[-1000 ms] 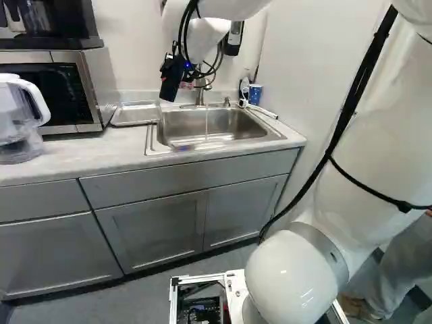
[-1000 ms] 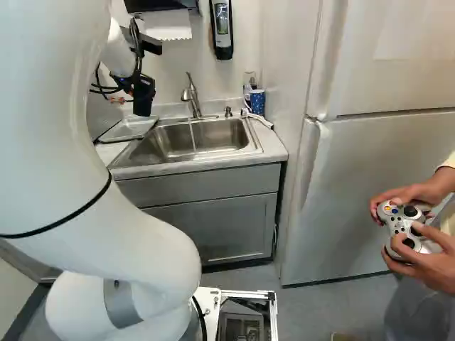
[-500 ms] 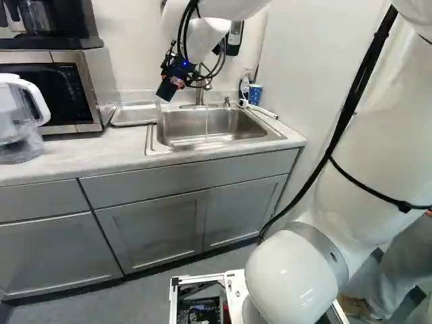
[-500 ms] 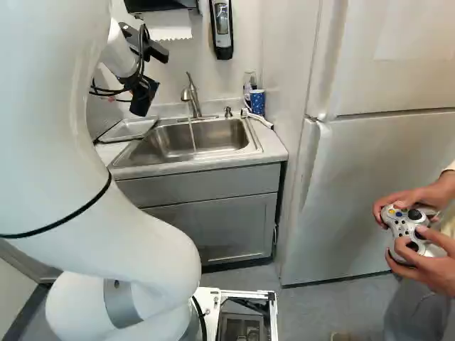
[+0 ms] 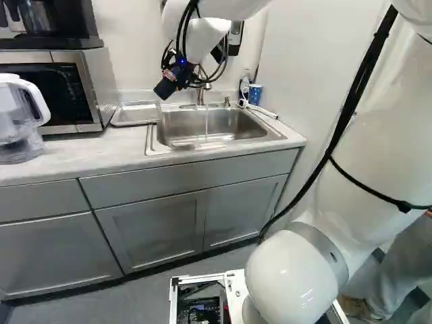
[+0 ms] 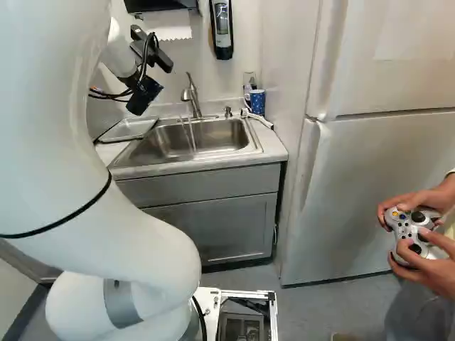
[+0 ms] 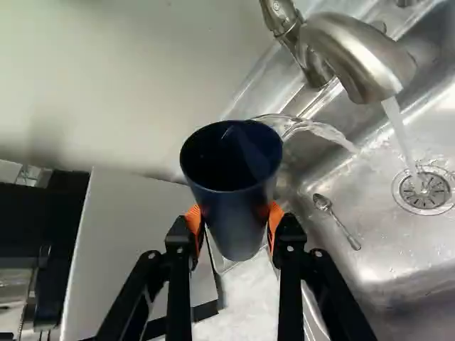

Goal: Rinse the cup and place it in the tray

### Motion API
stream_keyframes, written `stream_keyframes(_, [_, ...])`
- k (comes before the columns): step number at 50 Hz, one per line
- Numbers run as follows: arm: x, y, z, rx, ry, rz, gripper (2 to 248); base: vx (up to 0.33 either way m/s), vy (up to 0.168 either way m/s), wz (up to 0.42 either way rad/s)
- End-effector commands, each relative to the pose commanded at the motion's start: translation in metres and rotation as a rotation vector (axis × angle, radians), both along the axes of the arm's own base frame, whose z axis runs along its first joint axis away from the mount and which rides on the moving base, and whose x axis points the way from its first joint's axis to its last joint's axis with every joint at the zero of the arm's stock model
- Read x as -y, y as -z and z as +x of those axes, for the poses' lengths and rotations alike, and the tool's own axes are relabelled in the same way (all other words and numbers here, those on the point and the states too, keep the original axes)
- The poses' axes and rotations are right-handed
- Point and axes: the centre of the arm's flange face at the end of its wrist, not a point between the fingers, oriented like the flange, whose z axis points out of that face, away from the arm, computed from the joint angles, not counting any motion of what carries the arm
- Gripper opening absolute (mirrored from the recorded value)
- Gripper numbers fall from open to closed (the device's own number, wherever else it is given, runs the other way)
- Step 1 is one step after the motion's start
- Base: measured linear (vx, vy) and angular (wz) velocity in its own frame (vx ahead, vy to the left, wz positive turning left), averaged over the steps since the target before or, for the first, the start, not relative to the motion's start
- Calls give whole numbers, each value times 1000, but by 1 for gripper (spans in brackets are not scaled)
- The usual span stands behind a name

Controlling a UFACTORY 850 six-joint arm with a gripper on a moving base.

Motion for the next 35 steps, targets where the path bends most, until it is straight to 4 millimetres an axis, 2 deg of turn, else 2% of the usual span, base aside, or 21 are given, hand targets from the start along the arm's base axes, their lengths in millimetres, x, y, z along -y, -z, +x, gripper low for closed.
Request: stream_keyframes(35, [0, 0, 0, -136, 195, 280, 111, 0, 0, 0])
